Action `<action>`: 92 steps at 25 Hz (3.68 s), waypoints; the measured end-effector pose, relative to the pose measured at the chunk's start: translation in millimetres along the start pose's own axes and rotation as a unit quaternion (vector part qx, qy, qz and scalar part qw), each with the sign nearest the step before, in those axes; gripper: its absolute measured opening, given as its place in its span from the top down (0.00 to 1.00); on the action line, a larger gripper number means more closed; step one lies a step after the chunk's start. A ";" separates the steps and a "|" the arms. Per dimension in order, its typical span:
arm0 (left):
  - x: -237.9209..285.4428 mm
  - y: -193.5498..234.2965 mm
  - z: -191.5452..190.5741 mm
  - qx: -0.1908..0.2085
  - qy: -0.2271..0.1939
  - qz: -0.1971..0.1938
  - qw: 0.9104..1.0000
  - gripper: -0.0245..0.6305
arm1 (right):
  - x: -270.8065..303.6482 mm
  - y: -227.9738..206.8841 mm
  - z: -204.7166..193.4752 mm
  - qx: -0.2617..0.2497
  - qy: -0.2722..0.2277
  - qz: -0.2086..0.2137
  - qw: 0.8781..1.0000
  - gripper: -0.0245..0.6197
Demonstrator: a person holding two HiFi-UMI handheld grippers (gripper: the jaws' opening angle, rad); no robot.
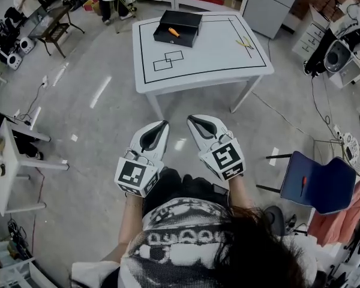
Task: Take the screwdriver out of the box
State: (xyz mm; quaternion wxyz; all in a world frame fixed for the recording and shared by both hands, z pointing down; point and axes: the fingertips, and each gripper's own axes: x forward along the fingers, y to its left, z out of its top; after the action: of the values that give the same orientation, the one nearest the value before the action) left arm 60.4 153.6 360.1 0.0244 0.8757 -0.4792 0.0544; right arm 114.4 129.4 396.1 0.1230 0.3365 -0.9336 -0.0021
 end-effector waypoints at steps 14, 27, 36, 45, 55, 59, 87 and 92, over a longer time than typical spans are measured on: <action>30.5 13.6 -2.8 0.006 0.016 0.007 1.000 0.96 | 16.5 -30.7 -8.2 0.017 -0.005 0.000 1.000 0.97; 86.7 115.8 -9.8 -0.005 0.014 -0.014 1.000 0.96 | 121.2 -70.2 -0.2 0.023 0.014 -0.014 1.000 0.97; 122.9 220.8 3.1 -0.008 0.005 -0.039 0.999 0.96 | 222.7 -92.8 25.7 0.040 0.027 -0.032 0.998 0.97; 138.2 298.1 0.6 -0.012 0.005 -0.060 0.998 0.96 | 297.8 -103.1 41.7 0.038 0.038 -0.054 0.997 0.97; 150.3 329.8 -6.7 -0.023 0.007 -0.088 0.996 0.96 | 332.5 -112.2 43.8 0.033 0.059 -0.074 0.995 0.97; 152.8 333.0 -10.4 -0.026 0.010 -0.095 0.995 0.96 | 335.0 -115.6 43.8 0.036 0.067 -0.081 0.994 0.97; 263.5 370.6 -11.2 -0.019 0.031 -0.046 0.998 0.96 | 413.1 -287.0 11.6 0.009 0.107 -0.053 0.993 0.92; 298.0 378.0 -6.5 -0.027 0.027 -0.037 0.999 0.96 | 441.2 -326.7 -12.2 0.000 0.138 -0.033 0.990 0.89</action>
State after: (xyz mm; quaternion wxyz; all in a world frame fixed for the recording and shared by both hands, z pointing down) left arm -98.8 -299.0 398.4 0.0630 0.8900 -0.4469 0.0644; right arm -5.7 -399.8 480.3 0.2507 0.3638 -0.8962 0.0401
